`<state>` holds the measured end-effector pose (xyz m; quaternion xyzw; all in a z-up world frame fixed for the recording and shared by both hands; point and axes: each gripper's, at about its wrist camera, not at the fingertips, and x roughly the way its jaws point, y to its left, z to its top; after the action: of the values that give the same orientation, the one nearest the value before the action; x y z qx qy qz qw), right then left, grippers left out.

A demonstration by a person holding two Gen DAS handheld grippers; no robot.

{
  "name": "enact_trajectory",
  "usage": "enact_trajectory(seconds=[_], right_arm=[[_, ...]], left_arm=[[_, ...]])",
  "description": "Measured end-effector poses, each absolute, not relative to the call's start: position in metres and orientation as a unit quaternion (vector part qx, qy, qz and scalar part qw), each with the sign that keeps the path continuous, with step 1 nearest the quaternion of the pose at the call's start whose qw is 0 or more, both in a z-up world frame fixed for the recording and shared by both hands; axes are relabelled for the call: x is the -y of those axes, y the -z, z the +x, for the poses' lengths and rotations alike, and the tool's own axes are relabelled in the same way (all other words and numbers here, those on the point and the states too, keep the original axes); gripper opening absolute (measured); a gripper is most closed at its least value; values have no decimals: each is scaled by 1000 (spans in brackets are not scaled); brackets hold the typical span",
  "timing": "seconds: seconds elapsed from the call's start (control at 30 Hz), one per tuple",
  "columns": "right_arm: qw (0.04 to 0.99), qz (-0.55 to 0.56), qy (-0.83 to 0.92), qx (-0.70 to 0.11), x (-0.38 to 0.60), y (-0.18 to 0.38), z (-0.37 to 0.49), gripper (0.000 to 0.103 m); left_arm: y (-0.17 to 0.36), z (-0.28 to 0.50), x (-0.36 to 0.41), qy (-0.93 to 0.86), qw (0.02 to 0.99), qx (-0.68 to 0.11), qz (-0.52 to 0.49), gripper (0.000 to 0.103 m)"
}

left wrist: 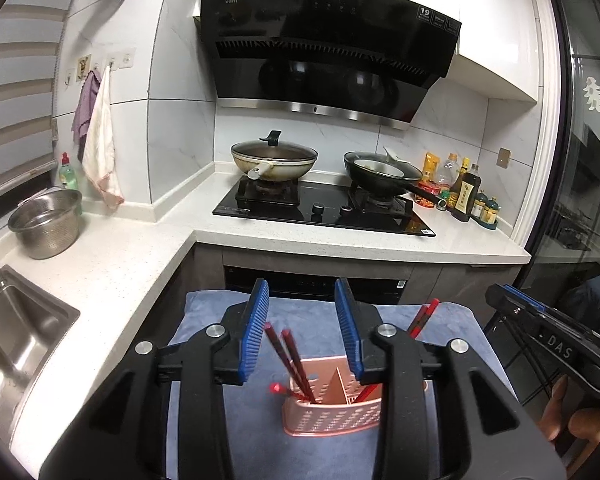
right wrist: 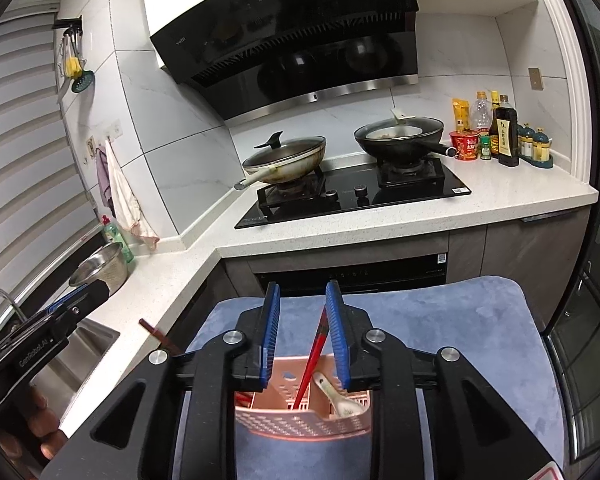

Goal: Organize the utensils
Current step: 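Open both tools and withdraw back over the remaining utensils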

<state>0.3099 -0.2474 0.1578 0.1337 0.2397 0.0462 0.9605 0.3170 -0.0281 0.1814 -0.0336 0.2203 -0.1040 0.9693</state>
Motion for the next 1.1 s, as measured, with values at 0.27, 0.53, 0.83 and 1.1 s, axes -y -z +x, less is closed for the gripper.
enact_trajectory(seconds=[0.27,0.53,0.83,1.1], right_arm=[[955,124,-49,-264,241,-137,252,26],[940,86,-36,-329,223,-78,177,26],[917,36,-24,-397,198,-12,94,26],[895,47,-30,-443,188,25,57,26]], left_arm=[[-169,273,16,107,967,-230,-29,33],[-113,222,11,109,950,-292,-13,33],[-45,159,12,114,925,-362,8,33],[2,117,19,120,904,-410,26,33]])
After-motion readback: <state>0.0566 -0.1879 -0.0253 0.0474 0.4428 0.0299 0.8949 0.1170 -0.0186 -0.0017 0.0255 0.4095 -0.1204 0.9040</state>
